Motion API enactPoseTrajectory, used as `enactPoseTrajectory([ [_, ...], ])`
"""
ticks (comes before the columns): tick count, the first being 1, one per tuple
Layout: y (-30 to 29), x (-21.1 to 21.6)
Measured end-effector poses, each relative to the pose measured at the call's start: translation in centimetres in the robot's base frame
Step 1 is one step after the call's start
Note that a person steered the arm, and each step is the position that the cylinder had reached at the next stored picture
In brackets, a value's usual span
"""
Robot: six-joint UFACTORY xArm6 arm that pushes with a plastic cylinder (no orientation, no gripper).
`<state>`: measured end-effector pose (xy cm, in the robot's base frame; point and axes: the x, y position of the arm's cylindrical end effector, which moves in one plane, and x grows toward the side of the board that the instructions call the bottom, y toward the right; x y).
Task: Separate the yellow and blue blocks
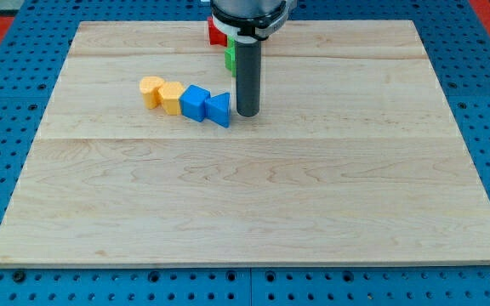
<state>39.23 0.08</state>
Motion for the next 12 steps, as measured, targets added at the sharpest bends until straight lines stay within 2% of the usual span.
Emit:
enactPoseTrajectory([
  [5, 3.9, -0.2],
  [6, 2.9, -0.3],
  [7, -3.0, -0.3],
  [8, -5.9, -0.5],
  [12, -7.5, -3.3],
])
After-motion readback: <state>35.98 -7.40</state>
